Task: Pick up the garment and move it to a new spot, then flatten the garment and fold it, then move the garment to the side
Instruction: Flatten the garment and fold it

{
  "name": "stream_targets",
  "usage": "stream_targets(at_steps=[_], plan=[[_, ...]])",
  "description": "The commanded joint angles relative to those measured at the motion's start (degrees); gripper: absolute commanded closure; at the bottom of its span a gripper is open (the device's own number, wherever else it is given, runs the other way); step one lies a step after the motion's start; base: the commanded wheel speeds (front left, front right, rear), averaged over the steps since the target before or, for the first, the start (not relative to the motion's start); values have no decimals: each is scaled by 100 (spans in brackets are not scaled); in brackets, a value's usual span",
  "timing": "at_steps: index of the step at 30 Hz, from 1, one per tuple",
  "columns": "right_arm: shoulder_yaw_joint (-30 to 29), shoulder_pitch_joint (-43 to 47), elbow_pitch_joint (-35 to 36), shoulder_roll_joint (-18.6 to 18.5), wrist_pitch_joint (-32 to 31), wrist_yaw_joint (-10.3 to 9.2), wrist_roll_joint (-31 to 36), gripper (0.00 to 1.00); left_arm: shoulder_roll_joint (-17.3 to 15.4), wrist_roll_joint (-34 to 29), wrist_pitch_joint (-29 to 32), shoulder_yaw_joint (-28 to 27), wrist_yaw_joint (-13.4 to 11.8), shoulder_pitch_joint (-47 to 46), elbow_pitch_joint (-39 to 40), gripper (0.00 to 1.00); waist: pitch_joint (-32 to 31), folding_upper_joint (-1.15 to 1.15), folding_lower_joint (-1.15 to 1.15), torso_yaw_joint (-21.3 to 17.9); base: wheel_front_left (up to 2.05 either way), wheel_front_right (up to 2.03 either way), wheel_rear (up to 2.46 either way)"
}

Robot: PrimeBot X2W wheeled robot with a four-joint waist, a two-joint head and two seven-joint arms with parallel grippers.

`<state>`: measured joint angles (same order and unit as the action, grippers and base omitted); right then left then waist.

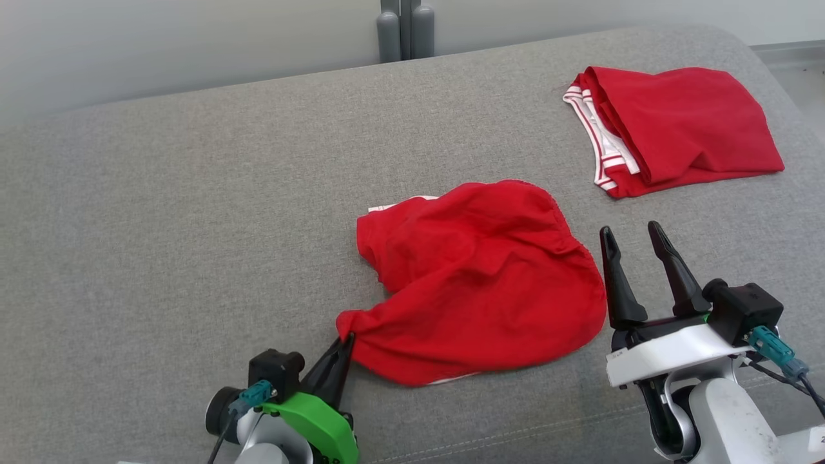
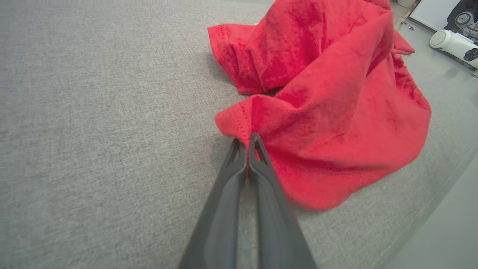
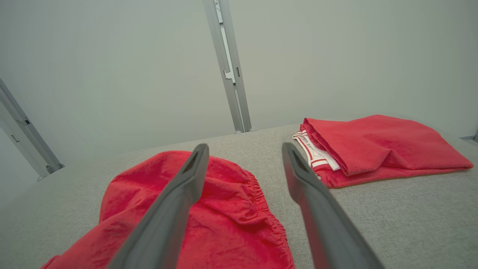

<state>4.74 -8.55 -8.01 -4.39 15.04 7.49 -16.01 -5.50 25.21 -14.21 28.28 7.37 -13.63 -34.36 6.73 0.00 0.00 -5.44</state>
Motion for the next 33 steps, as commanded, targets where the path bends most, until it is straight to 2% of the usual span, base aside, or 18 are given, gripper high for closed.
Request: stream_targets(at_steps=[1, 9, 14, 24, 29, 33], plan=[[4, 10, -11, -20, 17, 0, 24, 0, -78, 41, -61, -42, 14, -94, -2, 100, -34, 0, 0, 53, 0, 0, 0], [5, 91, -15, -37, 17, 0, 0, 0, -293, -126, -96, -335, -181, -46, 576, 100, -106, 0, 0, 337, 0, 0, 0], [24, 132, -45, -28, 16, 0, -27, 0, -580, -285, -43, -434, -474, 193, 1261, 100, -154, 0, 0, 634, 0, 0, 0], [94, 29, -71, 19, 16, 0, -37, 0, -968, -259, 394, -559, -789, 609, 2091, 100, -90, 0, 0, 772, 0, 0, 0], [84, -23, -108, 12, 17, 0, -41, 0, -1020, -202, 453, -561, -797, 630, 2275, 100, -29, 0, 0, 674, 0, 0, 0], [113, -109, -150, 12, 17, 0, -19, 0, -1062, -233, 411, -550, -694, 359, 2003, 100, 38, 0, 0, 519, 0, 0, 0]])
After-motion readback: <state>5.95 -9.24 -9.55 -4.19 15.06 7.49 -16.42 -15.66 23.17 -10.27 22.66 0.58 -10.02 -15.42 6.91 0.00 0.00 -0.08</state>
